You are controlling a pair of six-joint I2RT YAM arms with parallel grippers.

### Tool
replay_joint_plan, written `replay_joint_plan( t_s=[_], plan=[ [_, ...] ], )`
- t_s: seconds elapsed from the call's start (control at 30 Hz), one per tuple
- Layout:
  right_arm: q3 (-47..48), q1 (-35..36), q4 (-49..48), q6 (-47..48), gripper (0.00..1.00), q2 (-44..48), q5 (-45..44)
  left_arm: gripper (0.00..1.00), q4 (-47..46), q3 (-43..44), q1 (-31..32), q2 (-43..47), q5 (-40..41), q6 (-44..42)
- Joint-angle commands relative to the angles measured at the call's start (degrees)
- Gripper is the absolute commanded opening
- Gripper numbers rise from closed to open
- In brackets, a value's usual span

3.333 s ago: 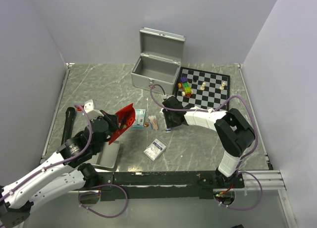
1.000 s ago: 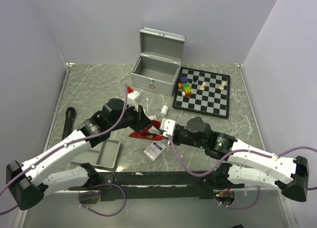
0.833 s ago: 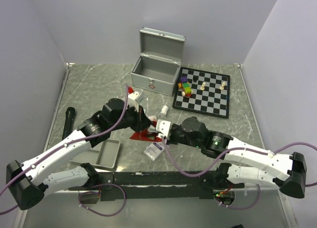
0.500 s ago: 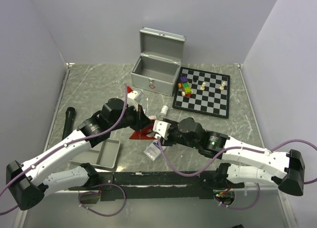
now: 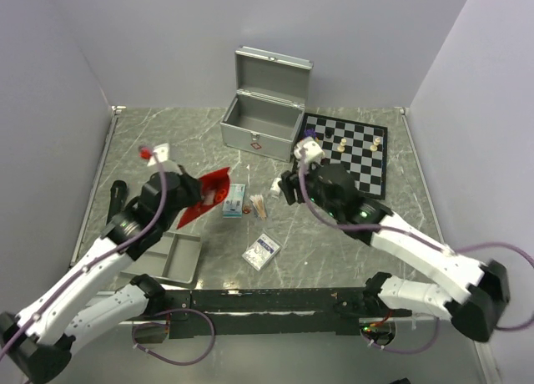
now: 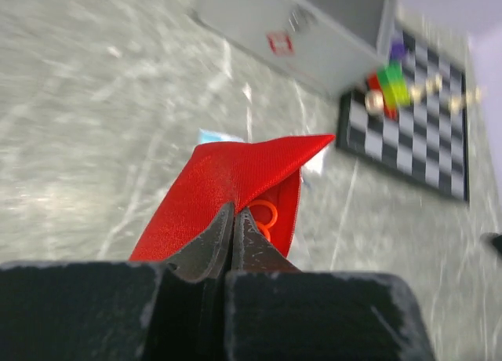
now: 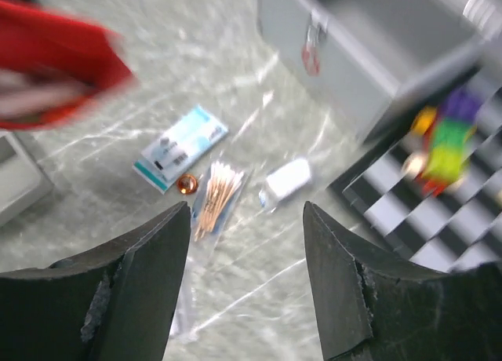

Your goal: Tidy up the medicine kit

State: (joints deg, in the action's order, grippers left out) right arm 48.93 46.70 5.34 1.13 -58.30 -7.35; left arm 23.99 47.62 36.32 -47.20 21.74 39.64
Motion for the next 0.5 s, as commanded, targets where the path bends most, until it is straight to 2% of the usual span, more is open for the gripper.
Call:
replay_joint_plan(
  t_s=[0.0,0.17,0.47],
  plan=[
    [4.1,-2.1,5.4,-13.1,0.65,-10.8,3.8,0.01,-0.5,-0.9,-0.2,7.5,12.6,4.6],
    [11.5,-2.1,6.9,-14.8,0.63,-24.5,6.2,0.01,-1.7,-3.5,-0.1,12.9,15.8,5.4],
    [21.6,-2.1,8.5,-14.2,0.59,-38.5,9.5,0.01,-0.3,-4.7,-0.1,13.5,16.2,6.3]
  ],
)
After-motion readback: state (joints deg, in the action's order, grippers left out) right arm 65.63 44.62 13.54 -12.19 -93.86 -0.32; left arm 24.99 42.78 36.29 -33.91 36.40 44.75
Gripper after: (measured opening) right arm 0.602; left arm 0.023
